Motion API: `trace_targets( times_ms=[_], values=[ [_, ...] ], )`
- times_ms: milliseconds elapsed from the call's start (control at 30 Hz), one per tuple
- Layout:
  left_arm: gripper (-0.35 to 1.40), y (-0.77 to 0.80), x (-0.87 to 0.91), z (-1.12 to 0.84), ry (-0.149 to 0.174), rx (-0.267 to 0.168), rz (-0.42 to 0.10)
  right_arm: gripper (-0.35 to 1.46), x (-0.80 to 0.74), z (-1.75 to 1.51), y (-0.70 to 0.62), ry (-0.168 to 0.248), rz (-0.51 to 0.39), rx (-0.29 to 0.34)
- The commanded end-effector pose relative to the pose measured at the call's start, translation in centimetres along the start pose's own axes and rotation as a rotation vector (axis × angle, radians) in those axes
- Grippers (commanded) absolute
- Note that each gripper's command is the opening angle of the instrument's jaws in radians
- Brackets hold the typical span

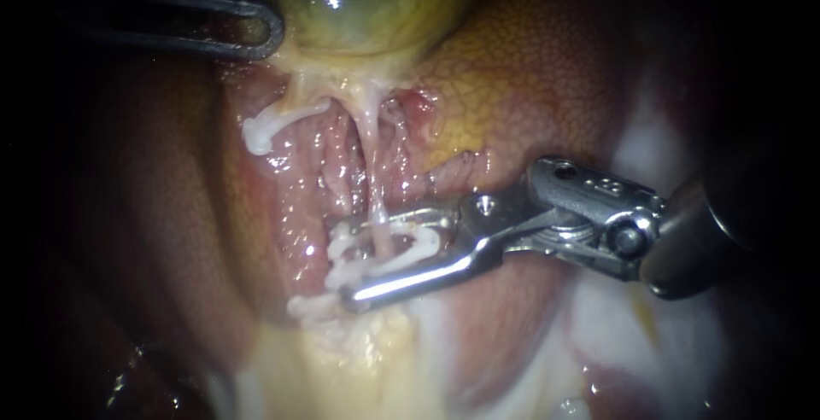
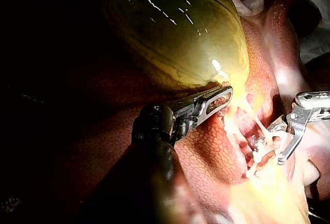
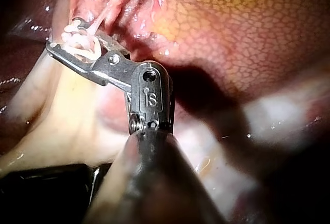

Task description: Clipping second clip right tube

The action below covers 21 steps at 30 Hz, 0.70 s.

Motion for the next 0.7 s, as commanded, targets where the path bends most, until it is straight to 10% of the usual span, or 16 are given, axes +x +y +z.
trace_targets(
  times_ms=[33,467,700],
  values=[
    [-0.35,0.00,0.00,0.00,0.000,0.000,0.000,0.24,0.00,0.00,0.02,0.006,0.000,-0.007],
    [-0.35,0.00,0.00,0.00,0.000,0.000,0.000,-0.35,0.00,-0.02,0.07,0.011,0.017,-0.021],
    [-0.35,0.00,0.00,0.00,0.000,0.000,0.000,-0.35,-0.01,-0.02,0.07,0.012,0.041,-0.021]
  ],
)
